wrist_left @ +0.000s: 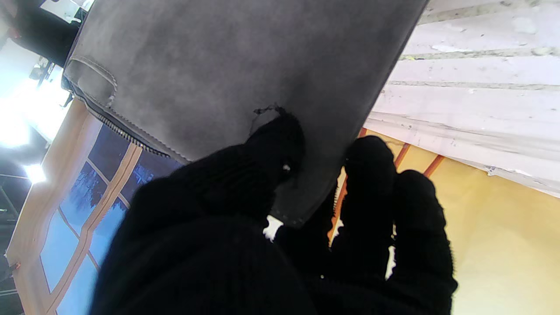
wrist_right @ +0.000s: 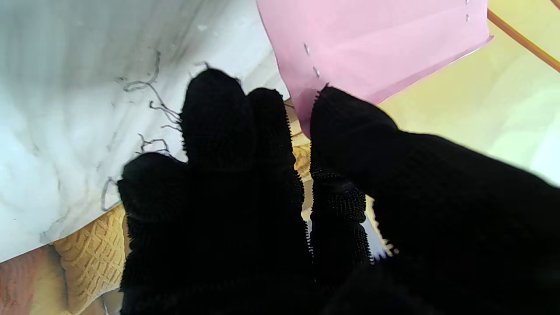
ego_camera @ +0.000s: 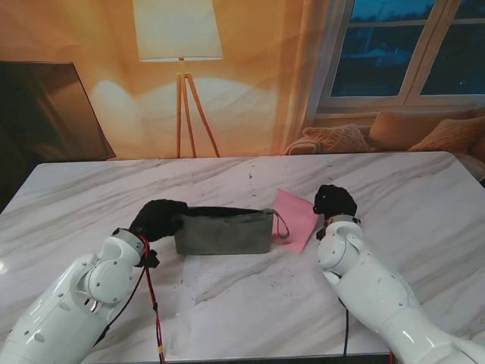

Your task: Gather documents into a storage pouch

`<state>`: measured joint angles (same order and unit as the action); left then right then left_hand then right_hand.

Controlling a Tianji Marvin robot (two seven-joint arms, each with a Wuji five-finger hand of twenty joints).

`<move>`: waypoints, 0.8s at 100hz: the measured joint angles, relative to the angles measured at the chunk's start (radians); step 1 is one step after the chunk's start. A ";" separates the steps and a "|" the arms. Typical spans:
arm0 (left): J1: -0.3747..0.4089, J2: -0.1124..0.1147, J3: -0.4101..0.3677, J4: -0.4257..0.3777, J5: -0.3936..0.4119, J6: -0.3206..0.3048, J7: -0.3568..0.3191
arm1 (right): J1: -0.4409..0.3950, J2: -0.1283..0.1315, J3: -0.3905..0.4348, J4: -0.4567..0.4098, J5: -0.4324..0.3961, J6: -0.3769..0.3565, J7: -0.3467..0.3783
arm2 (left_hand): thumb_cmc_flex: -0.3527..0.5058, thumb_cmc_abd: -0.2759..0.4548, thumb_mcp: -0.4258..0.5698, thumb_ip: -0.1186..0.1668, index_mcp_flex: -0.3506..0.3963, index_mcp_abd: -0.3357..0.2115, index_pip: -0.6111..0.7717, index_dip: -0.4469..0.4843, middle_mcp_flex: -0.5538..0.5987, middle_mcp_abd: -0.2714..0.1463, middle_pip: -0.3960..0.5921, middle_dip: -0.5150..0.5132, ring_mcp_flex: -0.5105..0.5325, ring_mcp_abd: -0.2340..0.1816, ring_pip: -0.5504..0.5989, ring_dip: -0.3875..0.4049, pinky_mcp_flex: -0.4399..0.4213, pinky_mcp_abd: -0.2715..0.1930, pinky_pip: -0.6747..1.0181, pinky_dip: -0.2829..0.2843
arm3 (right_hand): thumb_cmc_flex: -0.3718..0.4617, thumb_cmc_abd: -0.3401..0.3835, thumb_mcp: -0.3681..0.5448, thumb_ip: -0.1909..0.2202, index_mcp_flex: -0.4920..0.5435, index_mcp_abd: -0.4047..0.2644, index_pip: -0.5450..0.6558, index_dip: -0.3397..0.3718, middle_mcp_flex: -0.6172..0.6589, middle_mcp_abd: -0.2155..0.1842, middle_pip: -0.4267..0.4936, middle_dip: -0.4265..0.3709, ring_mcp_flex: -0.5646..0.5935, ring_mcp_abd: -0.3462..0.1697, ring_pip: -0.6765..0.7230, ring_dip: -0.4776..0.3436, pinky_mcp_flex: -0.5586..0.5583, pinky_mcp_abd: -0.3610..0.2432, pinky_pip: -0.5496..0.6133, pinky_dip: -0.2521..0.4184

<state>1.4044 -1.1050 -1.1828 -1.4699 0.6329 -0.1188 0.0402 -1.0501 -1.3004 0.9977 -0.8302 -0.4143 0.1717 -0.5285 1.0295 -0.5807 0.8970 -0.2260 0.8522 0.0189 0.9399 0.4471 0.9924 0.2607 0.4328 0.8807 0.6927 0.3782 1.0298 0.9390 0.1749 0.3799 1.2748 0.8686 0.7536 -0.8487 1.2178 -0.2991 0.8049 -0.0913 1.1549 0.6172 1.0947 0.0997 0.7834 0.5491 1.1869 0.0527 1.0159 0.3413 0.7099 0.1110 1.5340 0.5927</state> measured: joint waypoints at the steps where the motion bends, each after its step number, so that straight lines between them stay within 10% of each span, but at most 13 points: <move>1: 0.000 0.000 0.000 0.000 0.000 0.000 0.000 | -0.002 0.001 0.001 -0.004 -0.001 -0.001 0.000 | 0.000 0.000 0.000 0.000 0.000 0.000 0.000 0.000 0.000 0.000 0.000 0.000 0.000 0.000 -0.001 0.000 -0.005 0.000 0.000 0.000 | 0.000 0.000 0.000 0.000 0.000 0.000 0.000 0.000 0.000 0.000 -0.001 0.000 0.000 0.000 0.000 0.000 0.000 0.000 0.000 0.000; 80: -0.002 0.003 -0.012 0.002 0.009 -0.026 -0.014 | -0.133 0.073 0.162 -0.288 -0.169 -0.115 -0.007 | 0.000 0.000 -0.001 0.000 0.000 0.000 -0.001 0.015 0.000 0.000 0.000 0.000 0.000 0.000 -0.020 -0.002 -0.021 0.000 -0.008 -0.014 | 0.009 -0.052 0.000 0.000 0.057 -0.038 -0.034 -0.028 0.022 -0.010 -0.020 0.013 0.002 -0.001 0.003 0.023 0.050 -0.001 -0.011 0.000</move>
<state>1.4022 -1.1021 -1.1952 -1.4684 0.6421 -0.1447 0.0257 -1.1830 -1.2272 1.1600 -1.1177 -0.5836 0.0569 -0.5359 1.0295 -0.5807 0.8961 -0.2261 0.8522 0.0189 0.9389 0.4624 0.9923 0.2607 0.4328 0.8807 0.6925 0.3782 1.0101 0.9367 0.1543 0.3799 1.2665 0.8548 0.7628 -0.9011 1.2178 -0.2995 0.8624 -0.1290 1.1210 0.5895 1.1166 0.0899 0.7635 0.5625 1.1889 0.0518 1.0185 0.3640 0.7598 0.1104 1.5231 0.5926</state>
